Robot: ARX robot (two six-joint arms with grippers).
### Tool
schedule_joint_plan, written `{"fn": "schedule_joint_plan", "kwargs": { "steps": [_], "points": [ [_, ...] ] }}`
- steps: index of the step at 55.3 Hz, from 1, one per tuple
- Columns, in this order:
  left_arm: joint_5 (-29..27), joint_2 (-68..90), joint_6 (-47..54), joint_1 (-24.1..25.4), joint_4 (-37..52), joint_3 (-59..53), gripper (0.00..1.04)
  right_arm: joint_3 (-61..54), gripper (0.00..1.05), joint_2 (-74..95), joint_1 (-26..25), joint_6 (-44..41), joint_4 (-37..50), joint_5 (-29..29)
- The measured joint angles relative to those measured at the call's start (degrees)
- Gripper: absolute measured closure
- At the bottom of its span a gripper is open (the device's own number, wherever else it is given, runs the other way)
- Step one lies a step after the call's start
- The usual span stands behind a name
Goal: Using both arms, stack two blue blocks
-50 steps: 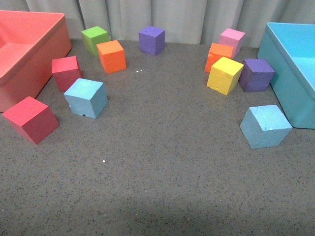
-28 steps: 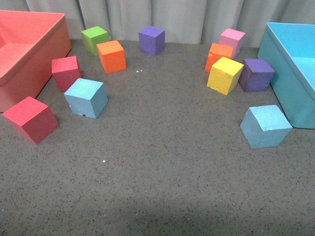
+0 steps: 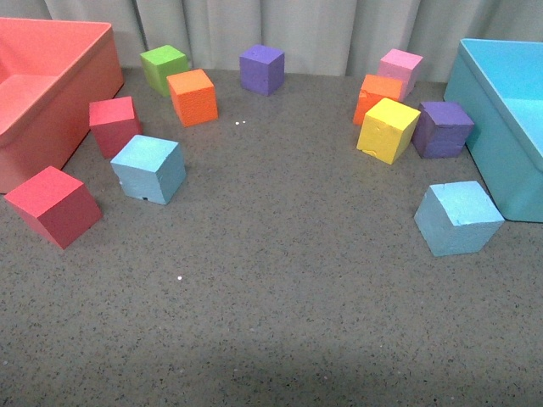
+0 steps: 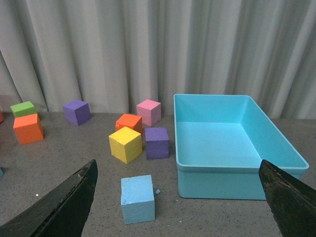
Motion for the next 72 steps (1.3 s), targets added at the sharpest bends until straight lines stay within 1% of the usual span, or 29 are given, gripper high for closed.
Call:
{"fn": "schedule_joint_plan", "kwargs": {
  "steps": [72],
  "points": [
    [0.0, 0.0, 0.0, 0.0, 0.0, 0.0, 0.07, 0.0, 0.09, 0.0, 0.0, 0.0, 0.0, 0.0]
  ]
}}
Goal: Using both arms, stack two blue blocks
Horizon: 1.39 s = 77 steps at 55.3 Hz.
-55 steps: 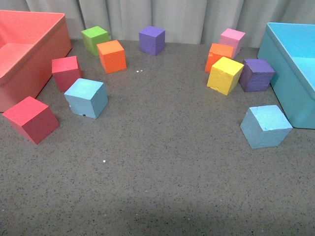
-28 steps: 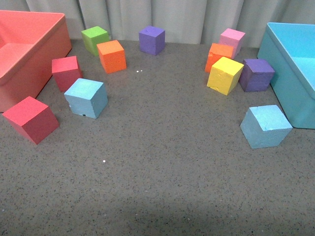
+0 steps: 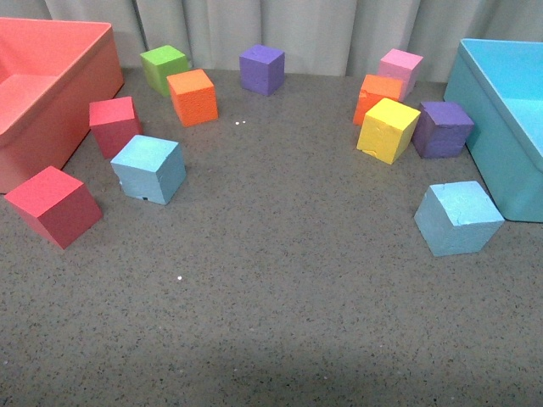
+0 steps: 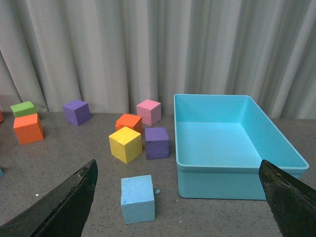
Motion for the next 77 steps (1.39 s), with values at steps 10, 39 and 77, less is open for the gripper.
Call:
{"fn": "schedule_joint_plan", "kwargs": {
  "steps": [10, 39, 77],
  "points": [
    [0.0, 0.0, 0.0, 0.0, 0.0, 0.0, 0.07, 0.0, 0.09, 0.0, 0.0, 0.0, 0.0, 0.0],
    [0.0, 0.0, 0.0, 0.0, 0.0, 0.0, 0.07, 0.0, 0.09, 0.0, 0.0, 0.0, 0.0, 0.0],
    [0.0, 0.0, 0.0, 0.0, 0.0, 0.0, 0.07, 24.8, 0.09, 63.6, 3.1, -4.4, 3.7, 3.1]
  ]
}}
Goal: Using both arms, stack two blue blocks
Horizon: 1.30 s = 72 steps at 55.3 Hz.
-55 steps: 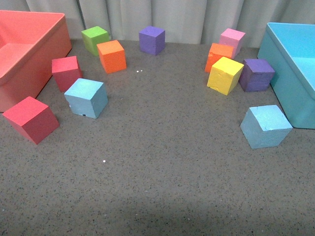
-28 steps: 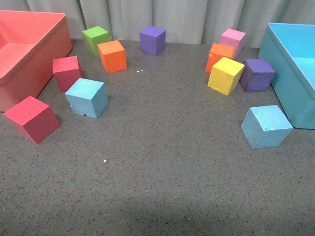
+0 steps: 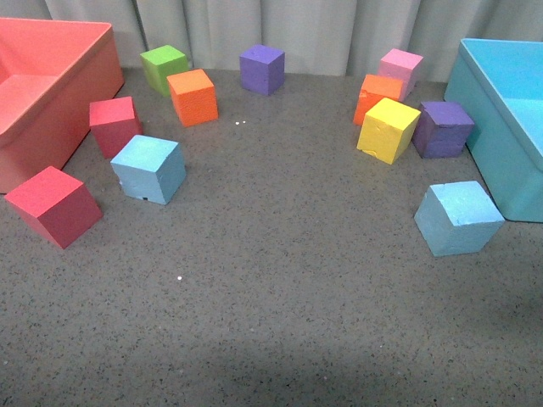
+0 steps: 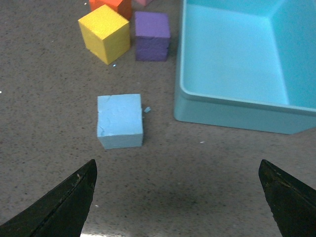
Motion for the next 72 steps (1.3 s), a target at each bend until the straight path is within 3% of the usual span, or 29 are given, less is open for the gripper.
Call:
{"fn": "schedule_joint_plan", "kwargs": {
  "steps": [18, 54, 72],
  "points": [
    [0.0, 0.0, 0.0, 0.0, 0.0, 0.0, 0.07, 17.0, 0.09, 27.3, 1.6, 4.1, -5.9, -6.2],
    [0.0, 0.0, 0.0, 0.0, 0.0, 0.0, 0.07, 33.4, 0.1, 53.5, 3.8, 3.5, -9.5, -4.3],
    [0.0, 0.0, 0.0, 0.0, 0.0, 0.0, 0.07, 38.3, 0.55, 57.6, 4.3, 4.2, -14.0, -3.2]
  ]
}}
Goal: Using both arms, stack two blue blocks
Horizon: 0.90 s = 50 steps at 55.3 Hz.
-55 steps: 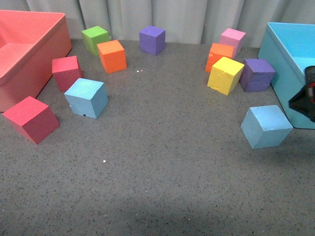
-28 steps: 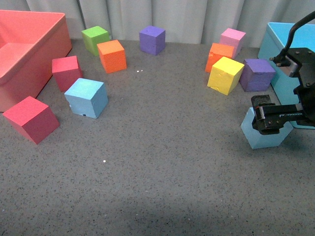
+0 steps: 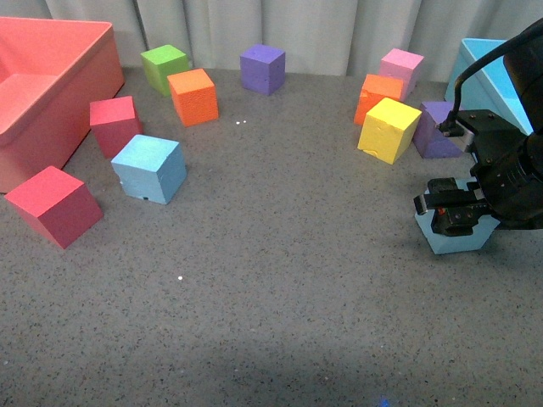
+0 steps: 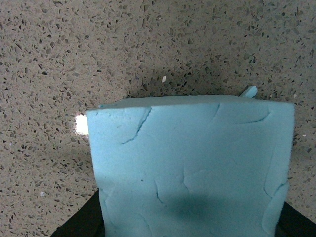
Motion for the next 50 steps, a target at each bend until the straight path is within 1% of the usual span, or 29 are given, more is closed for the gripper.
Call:
{"fn": "schedule_joint_plan", "kwargs": {
  "steps": [3, 13, 18, 29, 36, 50],
  "points": [
    [0.0, 0.0, 0.0, 0.0, 0.0, 0.0, 0.07, -0.1, 0.57, -0.2, 0.5, 0.7, -0.1, 0.3],
    [0.0, 0.0, 0.0, 0.0, 0.0, 0.0, 0.07, -0.9, 0.58, -3.1, 2.4, 4.4, -0.3, -1.4],
    [0.0, 0.0, 0.0, 0.0, 0.0, 0.0, 0.07, -0.4, 0.59, -4.5, 4.7, 7.6, -0.8, -2.1],
    [0.0, 0.0, 0.0, 0.0, 0.0, 0.0, 0.07, 4.6, 0.59, -2.3, 10.7, 14.9, -2.9, -3.5],
    [0.0, 0.0, 0.0, 0.0, 0.0, 0.0, 0.07, 9.0, 0.59, 0.7, 14.0, 18.8, -4.8, -2.3],
    [0.0, 0.0, 0.0, 0.0, 0.0, 0.0, 0.07, 15.7, 0.59, 6.4, 17.7, 23.5, -8.5, -1.9]
  ]
}}
